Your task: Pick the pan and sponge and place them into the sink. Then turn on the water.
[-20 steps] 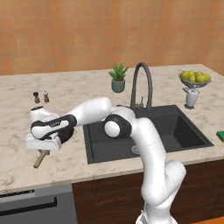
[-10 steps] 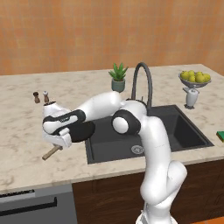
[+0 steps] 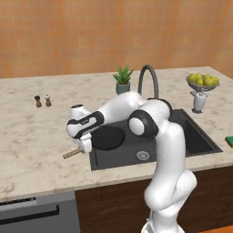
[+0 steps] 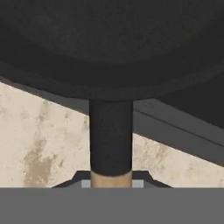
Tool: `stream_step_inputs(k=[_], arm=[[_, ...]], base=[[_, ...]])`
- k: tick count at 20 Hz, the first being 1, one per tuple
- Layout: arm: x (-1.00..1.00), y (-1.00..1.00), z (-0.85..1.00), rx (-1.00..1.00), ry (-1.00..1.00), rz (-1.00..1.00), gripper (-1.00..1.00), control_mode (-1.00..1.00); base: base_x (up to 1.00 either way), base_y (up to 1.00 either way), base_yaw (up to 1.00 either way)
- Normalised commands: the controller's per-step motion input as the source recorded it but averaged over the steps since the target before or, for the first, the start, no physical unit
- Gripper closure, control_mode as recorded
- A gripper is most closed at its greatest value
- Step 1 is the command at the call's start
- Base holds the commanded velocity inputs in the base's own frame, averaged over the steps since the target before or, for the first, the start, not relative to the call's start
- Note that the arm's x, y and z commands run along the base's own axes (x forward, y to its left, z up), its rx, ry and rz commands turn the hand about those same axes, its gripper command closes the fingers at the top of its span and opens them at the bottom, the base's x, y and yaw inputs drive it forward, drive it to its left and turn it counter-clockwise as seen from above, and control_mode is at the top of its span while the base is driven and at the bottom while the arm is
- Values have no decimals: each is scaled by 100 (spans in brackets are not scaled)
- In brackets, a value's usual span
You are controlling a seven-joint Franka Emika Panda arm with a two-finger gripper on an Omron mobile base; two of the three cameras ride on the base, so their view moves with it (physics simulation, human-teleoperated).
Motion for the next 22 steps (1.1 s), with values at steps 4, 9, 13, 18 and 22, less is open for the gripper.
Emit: stream_step_inputs(k=[4, 9, 13, 18, 22], arm=[[54, -100, -25, -7, 0, -36, 100, -100], [58, -100, -29, -9, 0, -32, 100, -100], [51, -100, -43, -11, 0, -27, 100, -100], [44, -100, -55, -12, 0, -25, 100, -100], [47, -100, -69, -14, 3, -17, 100, -100]], base=[[0, 0, 0], [0, 0, 0], [0, 0, 0], [0, 0, 0], [0, 0, 0]])
